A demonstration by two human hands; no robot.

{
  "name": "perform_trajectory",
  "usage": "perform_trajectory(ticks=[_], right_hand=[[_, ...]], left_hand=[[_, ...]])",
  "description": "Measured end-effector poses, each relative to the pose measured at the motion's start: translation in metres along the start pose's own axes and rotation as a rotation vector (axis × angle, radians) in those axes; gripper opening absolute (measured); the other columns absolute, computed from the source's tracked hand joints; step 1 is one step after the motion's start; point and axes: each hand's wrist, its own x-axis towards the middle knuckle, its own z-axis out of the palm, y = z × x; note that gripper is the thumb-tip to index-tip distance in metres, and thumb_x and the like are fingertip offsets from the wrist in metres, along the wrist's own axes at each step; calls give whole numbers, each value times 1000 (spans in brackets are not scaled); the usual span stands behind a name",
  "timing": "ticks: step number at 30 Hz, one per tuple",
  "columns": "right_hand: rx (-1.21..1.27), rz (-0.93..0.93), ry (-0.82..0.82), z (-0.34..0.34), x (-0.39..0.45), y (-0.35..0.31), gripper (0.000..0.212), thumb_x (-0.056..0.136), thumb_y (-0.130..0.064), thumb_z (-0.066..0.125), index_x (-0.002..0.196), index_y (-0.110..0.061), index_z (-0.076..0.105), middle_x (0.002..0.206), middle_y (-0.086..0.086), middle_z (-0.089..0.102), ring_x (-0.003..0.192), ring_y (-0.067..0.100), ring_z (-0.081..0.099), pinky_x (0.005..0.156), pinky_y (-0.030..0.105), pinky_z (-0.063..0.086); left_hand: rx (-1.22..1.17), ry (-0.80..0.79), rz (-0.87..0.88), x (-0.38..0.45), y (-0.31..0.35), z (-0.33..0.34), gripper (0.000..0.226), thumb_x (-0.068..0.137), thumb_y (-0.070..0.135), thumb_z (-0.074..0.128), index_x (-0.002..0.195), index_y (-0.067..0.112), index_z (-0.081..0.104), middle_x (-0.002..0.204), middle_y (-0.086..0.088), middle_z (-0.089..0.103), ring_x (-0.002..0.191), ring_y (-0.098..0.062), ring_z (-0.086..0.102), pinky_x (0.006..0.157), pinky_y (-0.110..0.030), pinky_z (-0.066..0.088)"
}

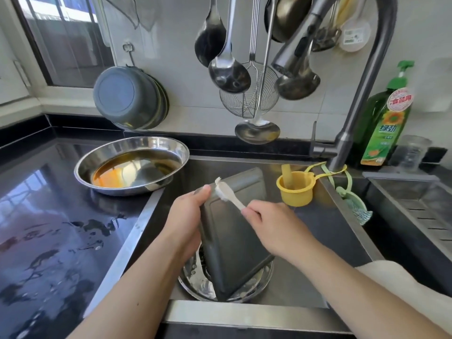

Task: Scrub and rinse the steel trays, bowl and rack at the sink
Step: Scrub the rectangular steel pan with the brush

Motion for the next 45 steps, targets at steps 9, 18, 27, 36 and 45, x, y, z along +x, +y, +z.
perform_trajectory(ticks=[9,18,27,36,45], right_hand=[[212,250,127,-13,12,23,44,105,-49,39,83,-14,56,76,3,61,74,26,57,61,39,40],[-160,423,206,-88,109,96,43,106,-42,40,134,-12,49,116,11,60,99,32,60,79,41,51],[-273,449,401,-89,153,118,31,106,-35,49,116,-12,68,78,3,55,63,17,52,47,27,33],[-316,473,428,-78,154,112,18,100,-15,61,113,-5,70,83,11,64,71,29,66,62,38,60],[-243,478,454,-83,160,119,22,102,-18,57,114,-3,69,85,11,62,77,30,63,57,34,52]], left_hand=[[-207,65,-103,5,-4,-10,40,111,30,41,134,5,63,122,-23,73,114,-38,71,102,-52,51],[-408,189,-184,33,6,11,41,109,31,47,137,3,57,122,-26,71,109,-45,71,102,-62,50],[-453,328,-152,56,-8,23,24,110,22,47,115,3,60,104,-24,73,90,-39,73,74,-50,57],[-470,310,-199,66,-20,23,29,108,18,51,129,0,58,114,-27,73,99,-45,74,89,-60,58],[-593,329,-243,72,-22,9,30,108,18,49,131,2,57,116,-28,71,100,-49,72,87,-64,57]])
